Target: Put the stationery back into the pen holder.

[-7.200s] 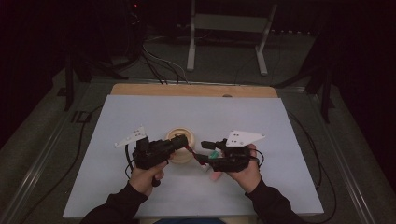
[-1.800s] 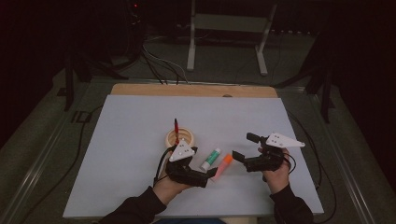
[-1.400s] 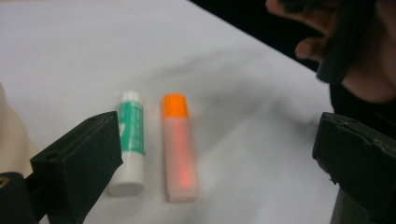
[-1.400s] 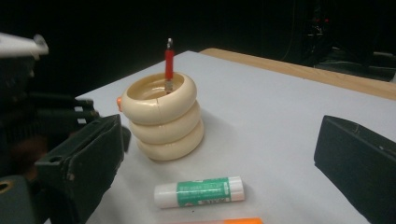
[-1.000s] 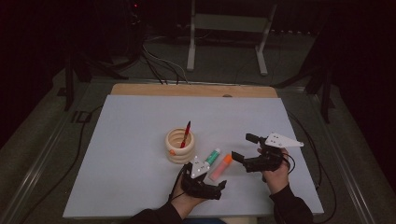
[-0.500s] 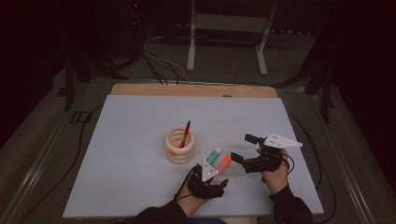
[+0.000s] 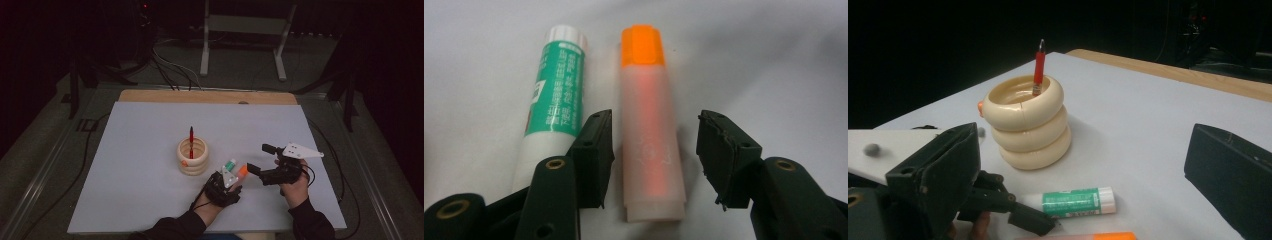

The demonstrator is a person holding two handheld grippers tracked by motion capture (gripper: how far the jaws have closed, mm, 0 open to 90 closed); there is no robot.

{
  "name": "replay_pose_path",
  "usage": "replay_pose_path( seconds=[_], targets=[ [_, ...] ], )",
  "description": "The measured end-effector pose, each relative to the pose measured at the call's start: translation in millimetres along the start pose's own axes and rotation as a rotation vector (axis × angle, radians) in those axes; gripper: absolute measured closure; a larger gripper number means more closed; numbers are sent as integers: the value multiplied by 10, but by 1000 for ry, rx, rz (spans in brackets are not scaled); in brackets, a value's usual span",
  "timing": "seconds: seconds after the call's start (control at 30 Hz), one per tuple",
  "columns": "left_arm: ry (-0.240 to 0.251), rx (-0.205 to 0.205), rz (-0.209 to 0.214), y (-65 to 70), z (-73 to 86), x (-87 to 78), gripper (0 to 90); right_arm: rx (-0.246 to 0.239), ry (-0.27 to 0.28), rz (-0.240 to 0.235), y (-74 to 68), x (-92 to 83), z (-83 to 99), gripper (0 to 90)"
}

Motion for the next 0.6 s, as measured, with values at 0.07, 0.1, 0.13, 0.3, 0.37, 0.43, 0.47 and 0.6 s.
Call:
replay_pose_path(
  seconds=[0.07, 0.1, 0.13, 0.3, 0.37, 0.43, 0.47, 0.6],
  targets=[
    [-3, 8, 3, 7, -5, 8, 561, -1, -2, 0, -1, 2, 2, 19],
    [-7, 12, 3, 5, -13, 12, 566, -2, -2, 0, -1, 3, 3, 19],
    [-14, 12, 4, -3, -23, 13, 580, -1, -2, -1, -1, 4, 4, 19],
    [-28, 24, -5, -11, -56, 43, 634, 0, -6, 0, 3, 12, 12, 19],
    [-32, 44, -15, 3, -56, 45, 637, -2, -5, 1, 1, 12, 11, 19],
    [-35, 54, -19, 8, -58, 46, 639, 1, -5, -1, 2, 13, 11, 19],
    [-38, 53, -21, 11, -62, 47, 641, 2, -7, 0, 3, 14, 13, 19],
    [-45, 77, -24, 21, -71, 51, 656, 1, -11, 1, 3, 20, 16, 19]
  ],
)
Point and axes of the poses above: each handheld gripper's, and its own axes: x roughly forward along the jaws, z roughly out of its underside, y roughly to its right, the point moved 3 cm from there along x, roughly forward along the jaws, and after that the axes turned 1 degree about -z, right-handed, at the moved point
